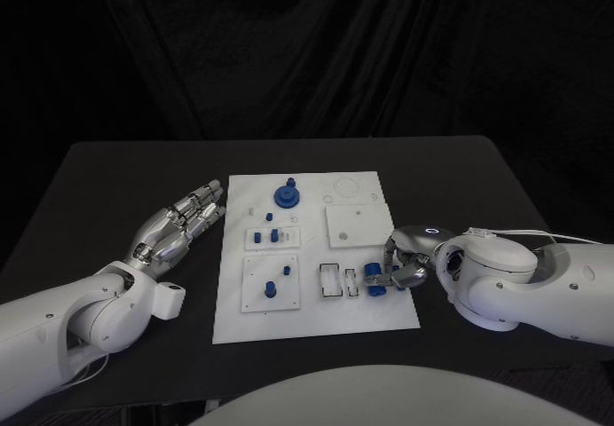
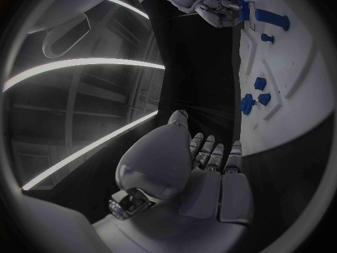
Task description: Assemble the parts on the task board
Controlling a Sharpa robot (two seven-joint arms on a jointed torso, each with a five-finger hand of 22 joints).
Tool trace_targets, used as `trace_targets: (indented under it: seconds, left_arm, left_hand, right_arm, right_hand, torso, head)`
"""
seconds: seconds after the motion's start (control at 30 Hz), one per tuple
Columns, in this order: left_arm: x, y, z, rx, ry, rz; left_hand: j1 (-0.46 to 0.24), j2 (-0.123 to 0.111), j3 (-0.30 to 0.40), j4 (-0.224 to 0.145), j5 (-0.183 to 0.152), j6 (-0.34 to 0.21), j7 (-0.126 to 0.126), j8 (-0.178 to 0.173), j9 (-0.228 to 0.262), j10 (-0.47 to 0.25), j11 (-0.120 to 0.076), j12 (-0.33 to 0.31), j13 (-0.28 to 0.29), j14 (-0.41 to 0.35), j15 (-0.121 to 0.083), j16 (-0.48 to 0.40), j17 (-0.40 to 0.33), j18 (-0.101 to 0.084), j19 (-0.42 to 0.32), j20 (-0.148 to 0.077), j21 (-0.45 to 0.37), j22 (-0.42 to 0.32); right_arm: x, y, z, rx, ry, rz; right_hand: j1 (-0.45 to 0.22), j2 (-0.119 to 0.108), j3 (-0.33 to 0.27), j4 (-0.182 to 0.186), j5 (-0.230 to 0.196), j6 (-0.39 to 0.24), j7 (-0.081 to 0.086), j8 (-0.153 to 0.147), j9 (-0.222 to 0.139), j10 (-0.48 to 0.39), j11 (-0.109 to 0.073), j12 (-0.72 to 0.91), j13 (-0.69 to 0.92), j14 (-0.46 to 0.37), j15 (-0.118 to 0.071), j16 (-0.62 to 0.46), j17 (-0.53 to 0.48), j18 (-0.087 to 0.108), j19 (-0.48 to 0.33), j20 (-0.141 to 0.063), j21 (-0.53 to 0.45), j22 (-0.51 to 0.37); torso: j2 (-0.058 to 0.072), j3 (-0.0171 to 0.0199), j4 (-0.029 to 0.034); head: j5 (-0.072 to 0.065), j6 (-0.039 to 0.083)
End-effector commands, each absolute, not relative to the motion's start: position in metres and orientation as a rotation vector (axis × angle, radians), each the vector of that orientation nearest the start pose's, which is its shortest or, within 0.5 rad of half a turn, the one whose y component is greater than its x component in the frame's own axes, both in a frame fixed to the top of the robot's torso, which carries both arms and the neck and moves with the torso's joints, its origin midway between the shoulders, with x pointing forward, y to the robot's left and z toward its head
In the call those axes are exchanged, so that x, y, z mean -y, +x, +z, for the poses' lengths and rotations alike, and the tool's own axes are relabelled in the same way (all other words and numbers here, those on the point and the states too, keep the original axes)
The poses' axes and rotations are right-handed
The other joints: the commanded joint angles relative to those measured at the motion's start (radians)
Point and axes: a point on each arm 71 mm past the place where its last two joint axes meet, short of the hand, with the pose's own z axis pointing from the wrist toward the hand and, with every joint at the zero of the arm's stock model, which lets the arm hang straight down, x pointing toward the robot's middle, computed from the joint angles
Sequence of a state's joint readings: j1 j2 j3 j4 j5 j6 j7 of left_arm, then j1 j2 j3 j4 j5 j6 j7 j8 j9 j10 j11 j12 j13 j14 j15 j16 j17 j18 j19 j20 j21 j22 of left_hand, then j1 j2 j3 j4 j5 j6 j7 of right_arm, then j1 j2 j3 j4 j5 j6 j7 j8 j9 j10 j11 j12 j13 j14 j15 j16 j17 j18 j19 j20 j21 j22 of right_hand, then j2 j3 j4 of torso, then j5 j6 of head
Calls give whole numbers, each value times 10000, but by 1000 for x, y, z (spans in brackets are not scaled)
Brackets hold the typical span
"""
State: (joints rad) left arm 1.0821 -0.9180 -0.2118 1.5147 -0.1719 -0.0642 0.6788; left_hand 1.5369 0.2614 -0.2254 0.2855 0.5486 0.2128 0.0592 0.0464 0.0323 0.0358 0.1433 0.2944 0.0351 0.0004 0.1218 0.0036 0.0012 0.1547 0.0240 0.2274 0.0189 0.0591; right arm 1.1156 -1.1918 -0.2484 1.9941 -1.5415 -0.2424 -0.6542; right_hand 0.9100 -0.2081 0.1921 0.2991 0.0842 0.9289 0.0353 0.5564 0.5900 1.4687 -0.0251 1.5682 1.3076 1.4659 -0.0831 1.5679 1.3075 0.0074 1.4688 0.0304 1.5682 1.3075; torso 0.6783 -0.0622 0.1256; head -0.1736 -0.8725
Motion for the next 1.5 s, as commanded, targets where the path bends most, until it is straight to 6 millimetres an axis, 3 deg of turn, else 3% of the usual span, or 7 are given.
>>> trace_targets:
  seconds: [0.03, 0.27, 0.43, 0.9, 0.93, 1.17, 1.5]
  left_arm:
    - [-234, 426, -267, -15235, -8989, -17658]
    - [-235, 426, -268, -15362, -9046, -17619]
    - [-235, 426, -269, -15447, -9086, -17588]
    - [-235, 427, -272, -15630, -9166, -17562]
    - [-235, 427, -272, -15643, -9172, -17559]
    - [-233, 427, -273, -15718, -9194, -17595]
    - [-232, 425, -272, -15761, -9220, -17589]
  left_hand:
    - [88, 4, 60, -7, 34, 74, 29, 36, 9, -7, 61, 44, 9, -4, 77, -36, -12, 189, -3, 78, -10, 1]
    - [111, 20, 89, -9, 51, 136, 92, 63, 15, 20, 101, 106, 16, -4, 90, -36, -12, 202, 2, 104, -6, 8]
    - [144, 29, 117, -26, 76, 160, 121, 76, 17, 34, 131, 127, 17, -4, 102, -36, -12, 209, 3, 118, -4, 8]
    - [208, 37, 172, -61, 113, 174, 171, 89, 16, 45, 169, 145, 18, -4, 131, -36, -12, 216, 10, 146, 1, 16]
    - [208, 37, 172, -61, 113, 174, 171, 89, 16, 45, 169, 145, 18, -4, 131, -36, -12, 216, 10, 146, 1, 16]
    - [221, 41, 185, -69, 118, 166, 180, 89, 15, 44, 180, 140, 17, -4, 141, -36, -12, 216, 11, 153, 1, 17]
    - [244, 50, 210, -80, 124, 171, 190, 92, 15, 46, 200, 154, 18, -4, 158, -36, -12, 216, 13, 166, 3, 19]
  right_arm:
    - [255, 336, -260, -21001, 259, 1847]
    - [250, 335, -268, -20991, 307, 2208]
    - [247, 335, -272, -21139, 516, 2481]
    - [246, 331, -277, -21777, 3859, 3853]
    - [247, 330, -277, -21752, 4167, 4022]
    - [242, 324, -266, -21381, 5595, 5178]
    - [229, 323, -251, -21210, 6366, 6226]
  right_hand:
    - [62, 118, 69, -4, 172, 80, 24, -85, -8, 1021, -48, 26, 2632, 1049, -40, 29, 2633, -54, 982, -56, -40, 2606]
    - [435, 296, 281, -21, 901, 115, 21, -175, -40, 1021, -51, 26, 2632, 1049, -42, 29, 2633, -24, 926, -51, -135, 2567]
    - [1988, 599, 938, -192, 2897, -9, 16, -347, -95, 1021, -65, 26, 2632, 1049, -68, 29, 2633, -8, 894, -78, -189, 2545]
    - [2953, 617, 1768, -640, 6379, -220, 52, -251, 114, 1021, -44, 26, 2632, 1049, -52, 29, 2633, 17, 848, -70, -270, 2512]
    - [2889, 589, 1901, -666, 7168, -184, 44, -162, 188, 1021, -53, 26, 2632, 1049, -62, 29, 2633, 24, 837, -79, -290, 2504]
    - [2602, 506, 2066, -749, 7675, -116, -8, 23, 356, 1021, -102, 26, 2632, 1049, -97, 29, 2633, 8, 870, -106, -235, 2525]
    - [2296, 459, 2047, -716, 7275, -102, -38, 61, 413, 1021, -127, 26, 2632, 1049, -119, 29, 2633, 18, 853, -127, -265, 2511]
  torso:
    - [-7, 9, -17]
    - [-6, 11, -3]
    - [9, 11, -12]
    - [26, 17, -5]
    - [24, 15, -8]
    - [16, 16, -8]
    - [1, 3, -17]
  head:
    - [29, -2]
    - [85, -2]
    - [116, -2]
    - [163, -2]
    - [178, -2]
    - [197, -2]
    - [338, -2]
